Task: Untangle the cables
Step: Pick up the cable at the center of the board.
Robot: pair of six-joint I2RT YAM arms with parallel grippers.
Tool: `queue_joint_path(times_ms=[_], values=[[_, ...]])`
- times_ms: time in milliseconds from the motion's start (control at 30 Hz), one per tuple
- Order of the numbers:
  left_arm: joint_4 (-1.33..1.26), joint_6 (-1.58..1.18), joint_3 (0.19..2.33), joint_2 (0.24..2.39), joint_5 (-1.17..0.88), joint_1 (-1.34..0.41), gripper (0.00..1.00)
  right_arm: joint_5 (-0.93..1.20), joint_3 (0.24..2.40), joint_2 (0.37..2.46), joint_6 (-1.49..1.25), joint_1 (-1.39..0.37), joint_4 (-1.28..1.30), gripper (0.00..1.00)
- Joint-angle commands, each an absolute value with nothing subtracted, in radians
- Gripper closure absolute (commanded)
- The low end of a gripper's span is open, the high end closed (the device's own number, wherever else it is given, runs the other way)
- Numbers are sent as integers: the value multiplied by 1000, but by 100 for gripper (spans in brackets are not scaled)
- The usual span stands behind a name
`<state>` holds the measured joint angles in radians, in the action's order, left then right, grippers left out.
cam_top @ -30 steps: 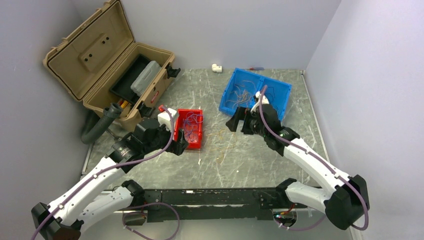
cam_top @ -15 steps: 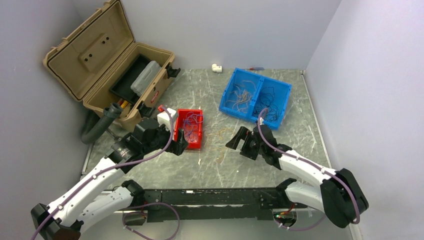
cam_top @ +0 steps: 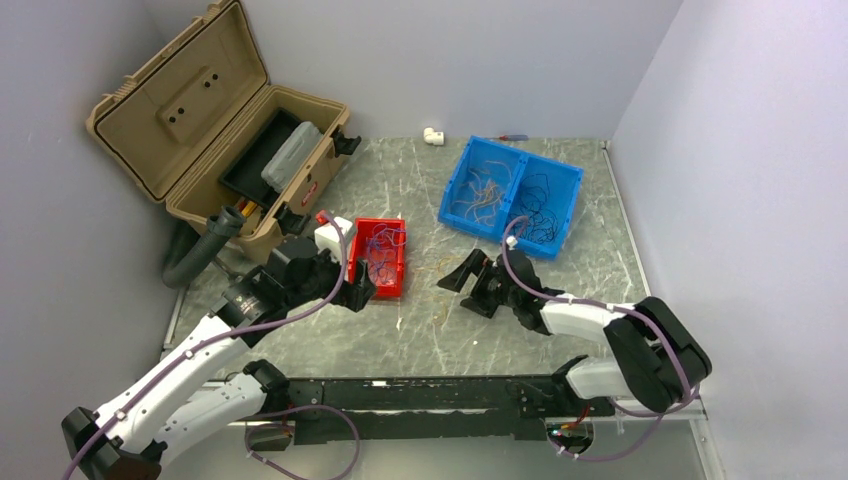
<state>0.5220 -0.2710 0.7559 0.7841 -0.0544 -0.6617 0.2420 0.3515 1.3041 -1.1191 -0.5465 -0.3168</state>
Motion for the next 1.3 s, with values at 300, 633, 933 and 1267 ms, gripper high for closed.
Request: queue_joint_path(times_ms=[300,633,933,1267], values=[[519,-251,763,749,-30,-658,7,200,470,1507,-1222,-621,-463,0],[540,-233,763,737,-16,-658,7,203,576,1647,-1246,-645,-502,0],[555,-211,776,739,-3,-657,7,174,672,1736,-1277,-679,-445,3],[560,-199,779,738,-3,-655,6,194,677,1780,-1294,-682,-519,35]])
